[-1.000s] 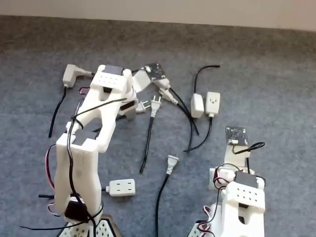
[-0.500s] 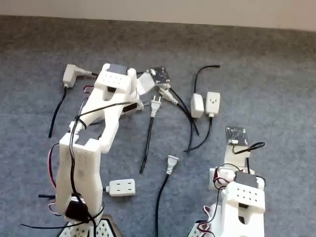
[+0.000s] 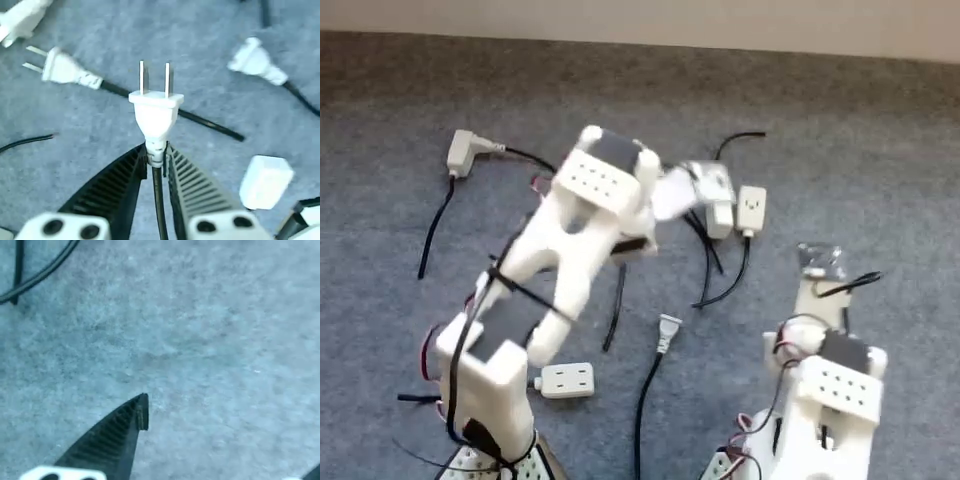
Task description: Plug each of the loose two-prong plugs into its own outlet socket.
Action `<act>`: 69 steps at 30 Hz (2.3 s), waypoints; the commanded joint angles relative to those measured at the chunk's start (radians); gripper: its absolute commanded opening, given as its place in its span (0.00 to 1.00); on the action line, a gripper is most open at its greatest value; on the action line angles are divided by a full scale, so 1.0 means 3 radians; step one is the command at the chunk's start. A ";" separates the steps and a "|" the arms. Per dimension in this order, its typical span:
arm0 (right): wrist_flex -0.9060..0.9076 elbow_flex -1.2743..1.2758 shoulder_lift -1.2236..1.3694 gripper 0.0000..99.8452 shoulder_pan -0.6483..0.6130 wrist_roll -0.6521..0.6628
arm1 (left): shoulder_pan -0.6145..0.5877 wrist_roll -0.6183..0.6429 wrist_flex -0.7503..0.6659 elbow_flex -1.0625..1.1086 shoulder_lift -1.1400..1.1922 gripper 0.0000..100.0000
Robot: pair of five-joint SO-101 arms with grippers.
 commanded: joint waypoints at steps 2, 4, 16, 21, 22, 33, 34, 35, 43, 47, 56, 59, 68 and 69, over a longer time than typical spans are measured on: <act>0.0381 -0.0652 -0.0038 0.50 0.0514 0.0184 | 0.0483 0.0210 -0.0465 0.0611 -0.0494 0.03; 0.0448 -0.0662 -0.0038 0.50 0.0611 0.0225 | 0.0642 0.0276 -0.0742 0.0877 -0.0565 0.03; 0.0391 0.0038 -0.1603 0.50 0.1071 0.0292 | 0.1317 0.0619 -0.1432 0.1332 -0.0570 0.03; 0.0417 0.0095 -0.1547 0.50 0.1312 0.0481 | 0.1644 0.0619 -0.1432 0.1368 -0.0570 0.03; 0.0417 0.0115 -0.1470 0.50 0.1307 0.0496 | 0.1690 0.0619 -0.1432 0.1368 -0.0570 0.03; 0.0391 0.0120 -0.1174 0.50 0.1307 0.0496 | 0.1317 0.0844 -0.1396 0.1327 -0.0606 0.29; 0.0391 0.0120 -0.1164 0.50 0.1302 0.0501 | 0.1210 0.0839 -0.1360 0.1307 -0.0611 0.28; 0.0391 0.0120 -0.1158 0.50 0.1297 0.0501 | 0.1092 0.0839 -0.1294 0.1235 -0.0616 0.28; 0.0407 0.0120 -0.1107 0.50 0.0872 0.0486 | 0.0013 0.0936 -0.0690 0.0570 -0.0964 0.27; 0.0401 0.0033 -0.0570 0.50 0.0488 0.0496 | -0.0806 0.1488 -0.0665 0.0606 -0.1066 0.27; 0.0892 -0.1522 0.1557 0.50 -0.0852 0.1580 | -0.1921 0.1805 -0.1207 0.2002 -0.1097 0.27; 0.1240 -0.1977 0.2033 0.50 -0.1051 0.2153 | -0.1992 0.1816 -0.1611 0.2391 -0.1097 0.27; 0.1695 -0.2463 0.2084 0.50 -0.1276 0.3631 | -0.2268 0.1913 -0.2123 0.2688 -0.1087 0.27; 0.1695 -0.2386 0.2069 0.50 -0.1302 0.3744 | -0.2284 0.1923 -0.2123 0.2688 -0.1082 0.27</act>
